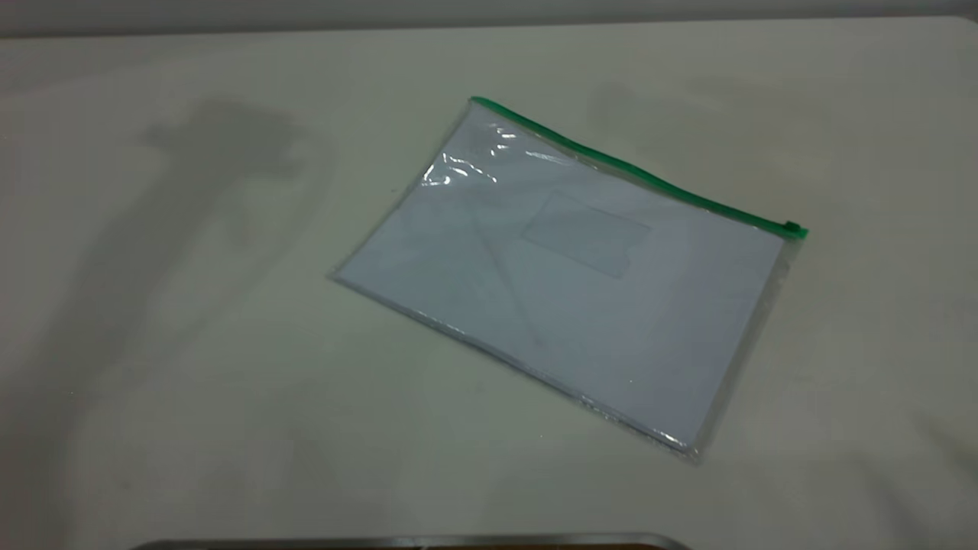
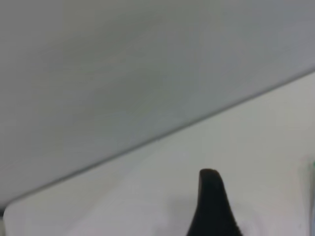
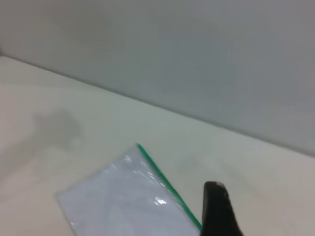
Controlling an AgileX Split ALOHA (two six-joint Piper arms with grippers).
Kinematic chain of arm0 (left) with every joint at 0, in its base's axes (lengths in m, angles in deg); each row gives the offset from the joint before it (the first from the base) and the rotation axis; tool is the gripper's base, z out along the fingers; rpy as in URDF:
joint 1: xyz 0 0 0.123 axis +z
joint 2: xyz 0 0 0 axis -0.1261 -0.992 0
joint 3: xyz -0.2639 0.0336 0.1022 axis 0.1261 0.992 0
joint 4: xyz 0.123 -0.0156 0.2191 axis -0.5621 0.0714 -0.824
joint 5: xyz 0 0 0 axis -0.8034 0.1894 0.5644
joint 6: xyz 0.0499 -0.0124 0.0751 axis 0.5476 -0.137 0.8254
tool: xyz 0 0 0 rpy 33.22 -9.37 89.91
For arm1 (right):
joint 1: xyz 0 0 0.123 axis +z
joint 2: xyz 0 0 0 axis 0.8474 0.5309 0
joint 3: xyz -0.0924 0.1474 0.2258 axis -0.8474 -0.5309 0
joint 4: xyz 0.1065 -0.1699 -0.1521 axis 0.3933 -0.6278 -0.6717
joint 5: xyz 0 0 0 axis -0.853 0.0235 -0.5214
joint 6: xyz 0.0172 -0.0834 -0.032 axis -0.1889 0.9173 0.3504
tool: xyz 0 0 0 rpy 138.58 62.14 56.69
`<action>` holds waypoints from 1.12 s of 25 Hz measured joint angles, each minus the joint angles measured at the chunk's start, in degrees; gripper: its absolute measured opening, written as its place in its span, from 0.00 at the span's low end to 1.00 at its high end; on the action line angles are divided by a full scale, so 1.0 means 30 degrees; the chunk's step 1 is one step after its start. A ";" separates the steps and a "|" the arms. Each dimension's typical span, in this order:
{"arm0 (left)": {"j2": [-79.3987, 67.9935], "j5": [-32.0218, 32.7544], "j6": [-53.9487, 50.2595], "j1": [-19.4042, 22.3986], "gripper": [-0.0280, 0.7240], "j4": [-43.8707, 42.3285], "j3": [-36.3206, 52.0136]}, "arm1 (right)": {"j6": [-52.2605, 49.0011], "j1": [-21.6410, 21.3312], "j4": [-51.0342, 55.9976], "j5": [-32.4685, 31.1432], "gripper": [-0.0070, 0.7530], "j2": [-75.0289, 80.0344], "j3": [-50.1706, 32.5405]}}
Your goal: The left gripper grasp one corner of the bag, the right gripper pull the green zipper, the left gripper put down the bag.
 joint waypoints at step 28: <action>1.8581 0.0000 -0.3409 0.0000 0.82 -0.0429 2.2344 | -0.2921 -0.0024 -0.4395 -0.4838 0.67 -1.3079 -0.7641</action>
